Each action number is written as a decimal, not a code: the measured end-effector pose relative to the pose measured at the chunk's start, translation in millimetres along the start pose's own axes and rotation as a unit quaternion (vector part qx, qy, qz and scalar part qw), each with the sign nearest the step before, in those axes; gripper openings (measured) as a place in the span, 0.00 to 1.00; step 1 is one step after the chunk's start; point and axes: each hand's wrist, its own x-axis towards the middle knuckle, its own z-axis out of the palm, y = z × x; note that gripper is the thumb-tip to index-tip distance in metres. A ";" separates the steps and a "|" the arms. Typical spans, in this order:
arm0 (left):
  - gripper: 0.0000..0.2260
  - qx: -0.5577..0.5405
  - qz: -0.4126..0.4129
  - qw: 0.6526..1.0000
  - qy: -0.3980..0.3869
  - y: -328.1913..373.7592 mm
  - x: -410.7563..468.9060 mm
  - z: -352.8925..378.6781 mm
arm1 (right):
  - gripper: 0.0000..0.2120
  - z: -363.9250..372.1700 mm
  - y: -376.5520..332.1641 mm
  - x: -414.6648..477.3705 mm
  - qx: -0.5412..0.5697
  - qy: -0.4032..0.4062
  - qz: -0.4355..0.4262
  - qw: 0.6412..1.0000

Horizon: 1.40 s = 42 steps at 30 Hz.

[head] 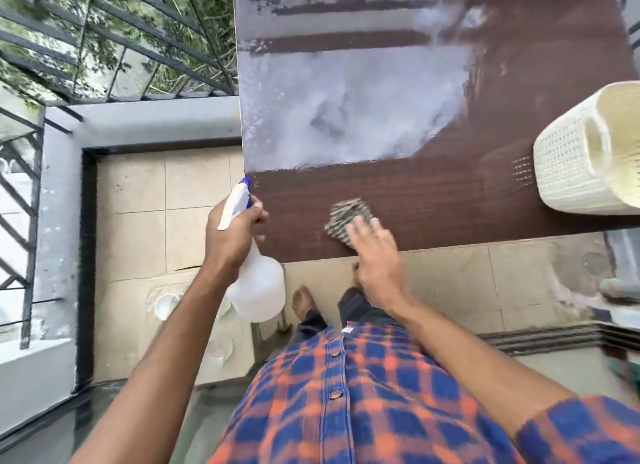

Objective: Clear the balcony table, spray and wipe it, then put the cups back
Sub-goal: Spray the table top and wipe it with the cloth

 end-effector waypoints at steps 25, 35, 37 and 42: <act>0.06 0.000 0.008 1.000 0.025 48.8 66.8 7.2 | 0.33 -24.5 23.8 100.2 0.000 0.039 -0.007 0.999; 0.08 -0.035 -0.004 0.990 0.136 83.3 134.0 19.1 | 0.31 -18.9 -53.6 327.9 -0.008 -0.081 -0.346 0.935; 0.07 -0.049 -0.007 0.988 0.147 95.1 154.0 26.4 | 0.31 -25.8 -52.1 384.8 -0.020 -0.079 -0.313 0.946; 0.04 -0.070 0.000 0.987 0.148 131.2 214.9 44.7 | 0.36 -54.3 -63.0 508.7 -0.034 -0.124 -0.231 0.964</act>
